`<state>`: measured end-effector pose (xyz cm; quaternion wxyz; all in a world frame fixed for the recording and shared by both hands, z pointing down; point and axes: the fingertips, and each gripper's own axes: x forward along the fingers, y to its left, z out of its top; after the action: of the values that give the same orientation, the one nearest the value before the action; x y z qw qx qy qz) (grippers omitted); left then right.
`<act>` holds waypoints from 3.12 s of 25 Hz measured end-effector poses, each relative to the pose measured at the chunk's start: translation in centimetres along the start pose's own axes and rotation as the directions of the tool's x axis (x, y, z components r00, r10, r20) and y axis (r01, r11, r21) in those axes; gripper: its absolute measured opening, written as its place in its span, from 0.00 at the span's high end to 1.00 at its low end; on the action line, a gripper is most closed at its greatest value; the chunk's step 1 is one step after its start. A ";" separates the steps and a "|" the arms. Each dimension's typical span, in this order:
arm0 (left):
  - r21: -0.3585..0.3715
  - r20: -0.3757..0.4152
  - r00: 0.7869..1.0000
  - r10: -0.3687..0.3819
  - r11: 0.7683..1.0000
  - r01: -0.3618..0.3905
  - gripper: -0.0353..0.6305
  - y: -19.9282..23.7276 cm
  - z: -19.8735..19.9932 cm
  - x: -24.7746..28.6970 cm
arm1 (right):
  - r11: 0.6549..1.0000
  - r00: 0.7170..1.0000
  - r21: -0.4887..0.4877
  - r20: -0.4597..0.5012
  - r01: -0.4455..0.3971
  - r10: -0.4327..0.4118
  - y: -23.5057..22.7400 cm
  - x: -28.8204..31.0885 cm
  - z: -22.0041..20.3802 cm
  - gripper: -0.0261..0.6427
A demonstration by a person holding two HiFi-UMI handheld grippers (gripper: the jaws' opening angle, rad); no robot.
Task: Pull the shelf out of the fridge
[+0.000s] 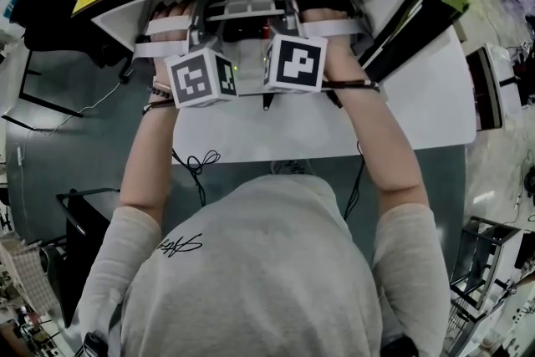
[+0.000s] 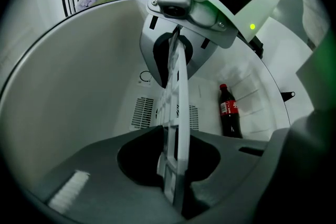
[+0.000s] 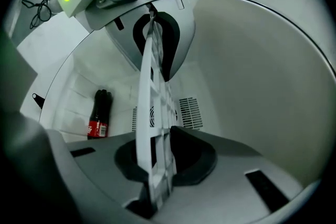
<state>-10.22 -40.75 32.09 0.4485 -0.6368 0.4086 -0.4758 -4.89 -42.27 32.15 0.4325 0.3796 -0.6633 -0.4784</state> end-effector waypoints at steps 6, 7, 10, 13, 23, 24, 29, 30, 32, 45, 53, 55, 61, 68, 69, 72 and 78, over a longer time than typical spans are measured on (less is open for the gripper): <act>-0.010 -0.002 1.000 0.010 1.000 -0.010 0.89 0.1 -0.1 -0.3 | 1.000 1.000 0.007 0.000 -0.005 0.005 0.0 -0.2 0.2 0.89; -0.012 -0.002 1.000 0.010 1.000 -0.010 0.89 0.1 -0.1 -0.2 | 1.000 1.000 0.008 0.000 -0.008 0.008 0.1 -0.2 0.2 0.89; -0.012 -0.003 1.000 0.010 1.000 -0.010 0.89 0.1 0.0 -0.2 | 1.000 1.000 0.011 0.000 -0.013 0.013 0.1 -0.2 0.1 0.89; -0.015 -0.004 1.000 0.009 1.000 -0.009 0.89 0.1 0.0 -0.2 | 1.000 1.000 0.017 0.000 -0.016 0.016 0.1 -0.3 0.1 0.89; -0.020 -0.006 1.000 0.008 1.000 -0.008 0.89 0.0 0.1 -0.6 | 1.000 1.000 0.016 0.000 -0.017 0.017 0.3 -0.7 0.2 0.89; -0.019 -0.007 1.000 0.008 1.000 -0.008 0.89 0.0 0.1 -0.6 | 1.000 1.000 0.016 0.000 -0.017 0.017 0.3 -0.7 0.2 0.89; -0.020 -0.003 1.000 0.009 1.000 -0.009 0.89 0.0 0.1 -0.9 | 1.000 1.000 0.016 0.002 -0.015 0.015 0.2 -1.0 0.4 0.89; -0.020 -0.003 1.000 0.010 1.000 -0.010 0.89 0.0 0.1 -0.9 | 1.000 1.000 0.014 0.001 -0.016 0.016 0.3 -1.0 0.4 0.89; -0.020 -0.003 1.000 0.010 1.000 -0.010 0.89 0.0 0.1 -0.9 | 1.000 1.000 0.017 0.001 -0.018 0.018 0.3 -1.0 0.3 0.89; -0.022 -0.001 1.000 0.006 1.000 -0.006 0.89 0.0 0.2 -0.9 | 1.000 1.000 0.006 -0.007 -0.007 0.007 0.1 -1.0 0.2 0.89; -0.019 -0.002 1.000 0.006 1.000 -0.006 0.89 0.0 0.1 -1.1 | 1.000 1.000 0.020 -0.012 -0.018 0.018 0.3 -1.1 0.3 0.89; -0.017 0.000 1.000 0.008 1.000 -0.008 0.89 -0.1 0.2 -1.3 | 1.000 1.000 0.019 -0.010 -0.017 0.018 0.3 -1.3 0.4 0.89; -0.018 0.000 1.000 0.007 1.000 -0.007 0.89 -0.1 0.3 -1.3 | 1.000 1.000 0.023 -0.009 -0.015 0.015 0.3 -1.4 0.3 0.89; -0.015 -0.002 1.000 0.007 1.000 -0.007 0.89 -0.2 0.3 -1.7 | 0.999 1.000 0.025 -0.006 -0.022 0.022 0.5 -1.8 0.5 0.89; -0.017 -0.002 1.000 0.006 1.000 -0.006 0.89 -0.2 0.3 -1.7 | 0.999 1.000 0.028 -0.006 -0.025 0.025 0.5 -1.8 0.5 0.89; -0.029 -0.002 1.000 -0.005 1.000 0.005 0.89 -0.3 0.4 -1.7 | 0.999 1.000 0.035 -0.012 -0.028 0.029 0.4 -1.8 0.4 0.89; -0.056 -0.001 1.000 -0.031 0.998 0.031 0.88 -0.3 0.4 -1.8 | 1.000 0.999 0.020 -0.036 -0.015 0.016 -0.1 -1.8 0.0 0.89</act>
<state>-10.18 -38.89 31.91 0.4226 -0.6548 0.4122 -0.4719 -4.32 -40.64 31.67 0.4446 0.3871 -0.6630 -0.4615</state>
